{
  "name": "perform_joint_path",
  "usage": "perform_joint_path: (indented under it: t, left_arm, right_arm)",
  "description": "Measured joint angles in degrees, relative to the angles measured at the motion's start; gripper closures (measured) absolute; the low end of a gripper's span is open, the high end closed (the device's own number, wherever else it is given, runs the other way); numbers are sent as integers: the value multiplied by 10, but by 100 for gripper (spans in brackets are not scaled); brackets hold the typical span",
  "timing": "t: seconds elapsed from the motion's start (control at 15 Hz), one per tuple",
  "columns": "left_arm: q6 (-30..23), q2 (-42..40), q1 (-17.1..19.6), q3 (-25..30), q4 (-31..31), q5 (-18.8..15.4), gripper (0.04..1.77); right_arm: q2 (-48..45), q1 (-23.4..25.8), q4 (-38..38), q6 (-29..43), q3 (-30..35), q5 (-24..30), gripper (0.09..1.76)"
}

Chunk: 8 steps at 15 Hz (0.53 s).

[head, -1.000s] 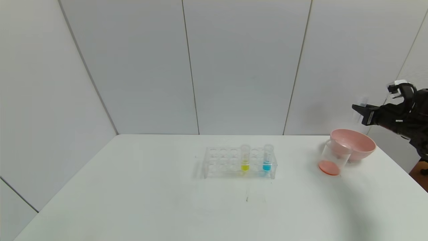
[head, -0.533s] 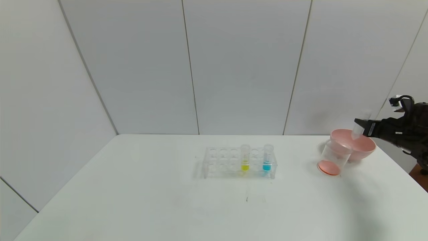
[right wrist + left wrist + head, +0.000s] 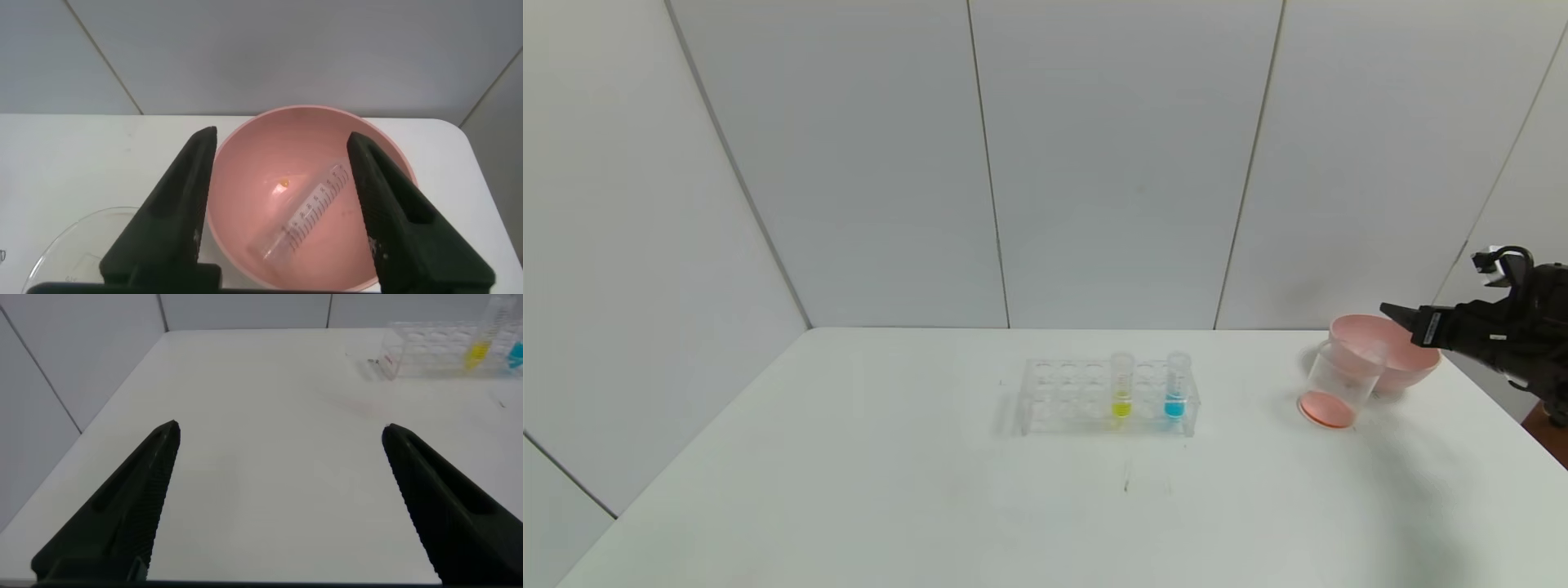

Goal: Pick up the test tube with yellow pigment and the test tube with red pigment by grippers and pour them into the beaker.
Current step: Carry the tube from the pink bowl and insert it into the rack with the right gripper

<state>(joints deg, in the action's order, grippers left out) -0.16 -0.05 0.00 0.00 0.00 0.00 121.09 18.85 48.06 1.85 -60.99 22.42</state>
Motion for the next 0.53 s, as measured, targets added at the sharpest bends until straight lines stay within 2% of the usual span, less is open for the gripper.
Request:
perform_joint_path:
  t: [0.33,0.53]
  left_arm:
    - [0,0,0,0,0,0,5]
    - [0,0,0,0,0,0,5]
  right_arm:
    - [-50,0,-16,4,-11,5,42]
    - [-110,-16,-74,9,-20,4,33]
